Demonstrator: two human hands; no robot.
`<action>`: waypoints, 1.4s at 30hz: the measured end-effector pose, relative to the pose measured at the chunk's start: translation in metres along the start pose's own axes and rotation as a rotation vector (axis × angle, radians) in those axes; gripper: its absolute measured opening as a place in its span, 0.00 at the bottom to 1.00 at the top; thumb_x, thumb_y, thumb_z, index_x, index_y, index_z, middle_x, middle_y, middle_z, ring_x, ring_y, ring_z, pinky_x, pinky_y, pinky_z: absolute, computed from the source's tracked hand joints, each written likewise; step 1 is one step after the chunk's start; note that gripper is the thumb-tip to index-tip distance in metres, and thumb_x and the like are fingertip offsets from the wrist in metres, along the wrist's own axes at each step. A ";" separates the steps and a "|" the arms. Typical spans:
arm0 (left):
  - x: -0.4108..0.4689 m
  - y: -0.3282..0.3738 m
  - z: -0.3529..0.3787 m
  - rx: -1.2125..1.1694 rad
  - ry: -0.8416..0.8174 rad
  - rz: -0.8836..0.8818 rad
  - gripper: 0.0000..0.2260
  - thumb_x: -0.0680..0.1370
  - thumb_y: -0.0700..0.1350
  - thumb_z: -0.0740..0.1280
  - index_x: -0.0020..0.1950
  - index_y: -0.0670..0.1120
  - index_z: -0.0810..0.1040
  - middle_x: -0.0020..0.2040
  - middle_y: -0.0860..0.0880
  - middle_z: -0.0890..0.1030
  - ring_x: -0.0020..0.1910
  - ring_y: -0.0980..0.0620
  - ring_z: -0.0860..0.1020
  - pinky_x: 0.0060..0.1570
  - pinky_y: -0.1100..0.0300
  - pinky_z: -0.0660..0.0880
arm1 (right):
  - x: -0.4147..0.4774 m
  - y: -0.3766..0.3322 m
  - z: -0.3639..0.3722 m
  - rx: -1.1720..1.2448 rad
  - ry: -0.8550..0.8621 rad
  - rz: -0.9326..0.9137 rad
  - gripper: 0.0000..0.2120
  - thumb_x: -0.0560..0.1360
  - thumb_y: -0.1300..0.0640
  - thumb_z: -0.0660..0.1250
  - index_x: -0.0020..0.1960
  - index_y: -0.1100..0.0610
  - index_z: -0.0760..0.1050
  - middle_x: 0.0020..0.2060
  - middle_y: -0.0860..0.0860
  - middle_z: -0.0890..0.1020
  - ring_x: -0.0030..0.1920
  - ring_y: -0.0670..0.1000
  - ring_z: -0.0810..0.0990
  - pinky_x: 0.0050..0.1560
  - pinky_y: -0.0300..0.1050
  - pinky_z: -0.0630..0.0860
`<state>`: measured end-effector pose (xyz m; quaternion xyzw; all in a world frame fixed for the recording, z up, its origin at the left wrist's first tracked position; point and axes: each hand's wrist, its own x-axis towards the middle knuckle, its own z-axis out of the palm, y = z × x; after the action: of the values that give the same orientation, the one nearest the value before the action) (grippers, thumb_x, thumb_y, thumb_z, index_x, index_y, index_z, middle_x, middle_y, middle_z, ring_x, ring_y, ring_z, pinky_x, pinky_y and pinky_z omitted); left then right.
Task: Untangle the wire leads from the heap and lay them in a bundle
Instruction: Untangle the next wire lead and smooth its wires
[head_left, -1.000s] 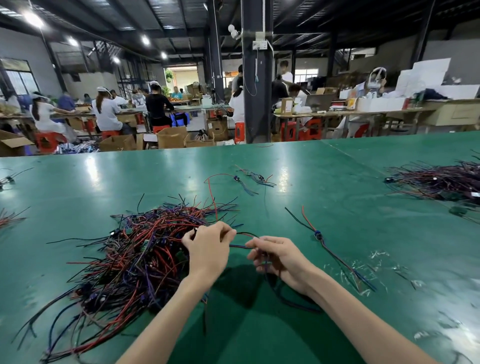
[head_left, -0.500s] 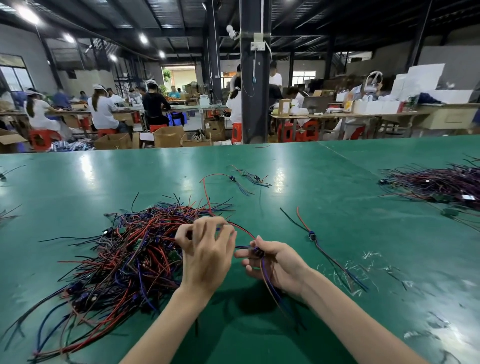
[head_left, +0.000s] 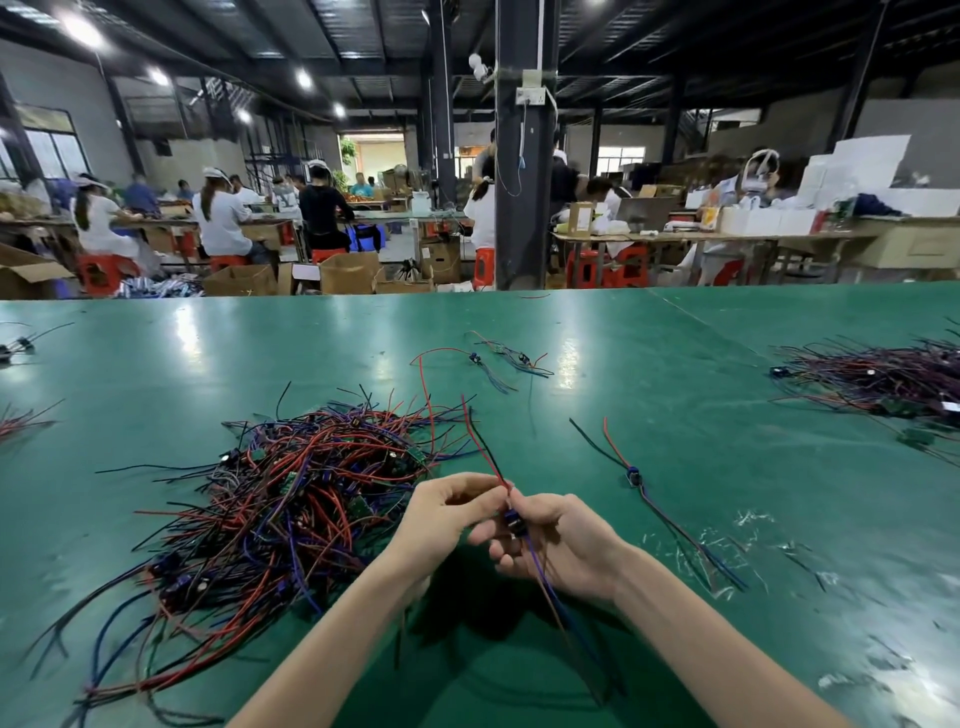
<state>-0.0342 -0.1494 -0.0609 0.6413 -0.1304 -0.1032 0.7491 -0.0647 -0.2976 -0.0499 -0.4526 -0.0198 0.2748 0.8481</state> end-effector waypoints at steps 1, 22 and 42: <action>0.000 0.000 0.000 -0.017 0.002 -0.014 0.11 0.70 0.42 0.72 0.47 0.36 0.80 0.30 0.47 0.79 0.22 0.53 0.68 0.29 0.60 0.70 | 0.000 0.000 0.000 -0.017 -0.012 0.002 0.13 0.74 0.56 0.58 0.50 0.65 0.74 0.40 0.63 0.82 0.32 0.54 0.79 0.34 0.44 0.78; 0.006 -0.007 0.000 0.085 0.244 0.078 0.03 0.74 0.36 0.70 0.40 0.42 0.81 0.34 0.48 0.81 0.34 0.55 0.76 0.38 0.62 0.73 | 0.004 0.002 0.004 -0.374 0.187 -0.015 0.10 0.78 0.60 0.60 0.52 0.64 0.77 0.34 0.54 0.81 0.28 0.48 0.76 0.30 0.39 0.74; 0.001 -0.002 0.003 0.018 0.201 0.053 0.04 0.74 0.39 0.71 0.39 0.42 0.80 0.32 0.48 0.81 0.29 0.56 0.75 0.33 0.68 0.74 | 0.001 0.004 0.013 -0.359 0.160 -0.026 0.13 0.80 0.56 0.55 0.46 0.60 0.76 0.29 0.53 0.79 0.26 0.47 0.73 0.28 0.38 0.70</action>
<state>-0.0348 -0.1530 -0.0626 0.6514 -0.0724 -0.0173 0.7551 -0.0691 -0.2854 -0.0455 -0.6165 -0.0068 0.2190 0.7562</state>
